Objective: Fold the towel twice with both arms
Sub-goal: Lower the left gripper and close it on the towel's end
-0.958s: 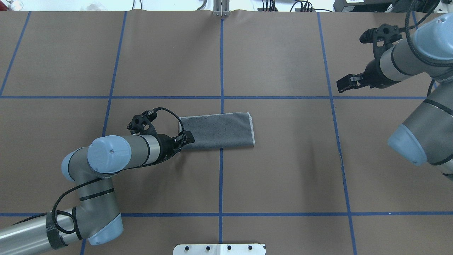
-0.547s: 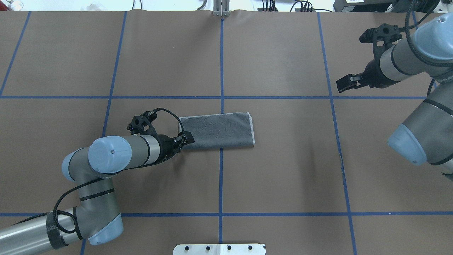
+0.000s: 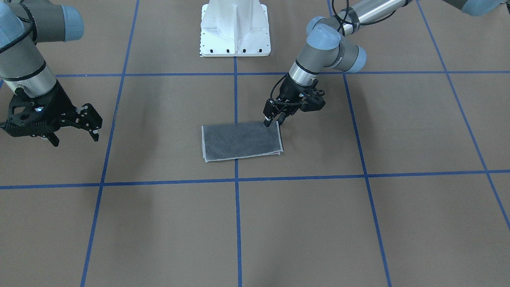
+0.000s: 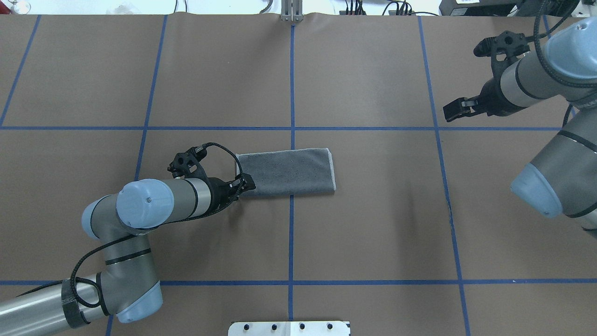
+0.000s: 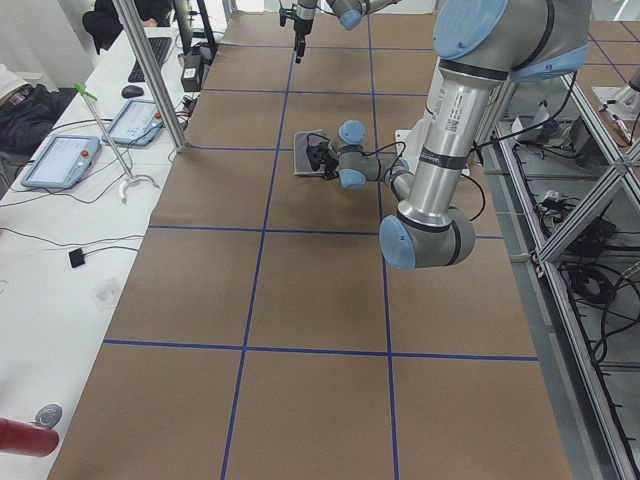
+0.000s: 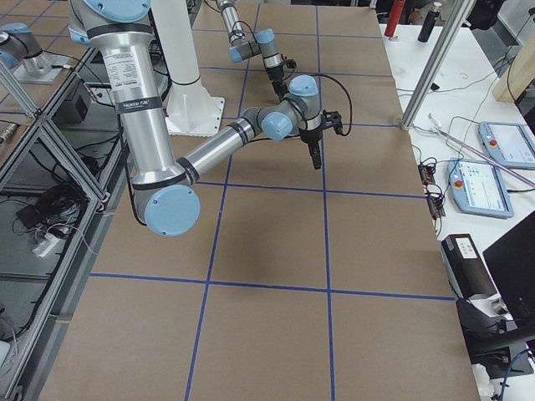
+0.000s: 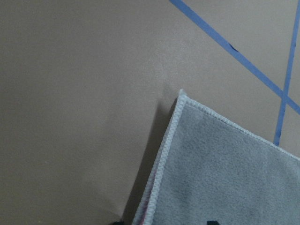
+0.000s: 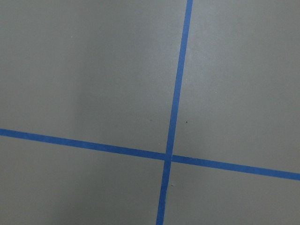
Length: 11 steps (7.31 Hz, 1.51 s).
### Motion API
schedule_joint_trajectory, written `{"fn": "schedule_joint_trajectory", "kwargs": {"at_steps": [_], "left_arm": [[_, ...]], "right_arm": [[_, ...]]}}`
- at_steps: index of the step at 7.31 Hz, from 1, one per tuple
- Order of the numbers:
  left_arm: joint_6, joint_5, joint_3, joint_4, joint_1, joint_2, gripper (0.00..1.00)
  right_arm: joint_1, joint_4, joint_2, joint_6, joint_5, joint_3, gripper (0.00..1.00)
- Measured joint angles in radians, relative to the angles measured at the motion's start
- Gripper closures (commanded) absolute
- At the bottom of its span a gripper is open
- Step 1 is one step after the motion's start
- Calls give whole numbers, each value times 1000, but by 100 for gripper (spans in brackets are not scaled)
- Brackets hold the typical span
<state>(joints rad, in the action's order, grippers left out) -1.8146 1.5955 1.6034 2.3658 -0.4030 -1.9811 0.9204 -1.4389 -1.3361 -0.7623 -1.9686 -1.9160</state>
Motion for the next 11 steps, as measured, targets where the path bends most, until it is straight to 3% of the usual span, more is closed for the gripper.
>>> {"fn": "schedule_joint_trajectory", "kwargs": {"at_steps": [2,7,9,11], "left_arm": [[-1,-9,3,1,2,-3,46],[5,-12,12,2,0,1,48],[10,-12,14,3,0,2,55],[12,-11,15,3,0,3,55]], "right_arm": [[0,0,0,0,-1,0,1],[0,0,-1,0,0,-1,1],[0,0,-1,0,2,0,1],[0,0,-2,0,2,0,1]]}}
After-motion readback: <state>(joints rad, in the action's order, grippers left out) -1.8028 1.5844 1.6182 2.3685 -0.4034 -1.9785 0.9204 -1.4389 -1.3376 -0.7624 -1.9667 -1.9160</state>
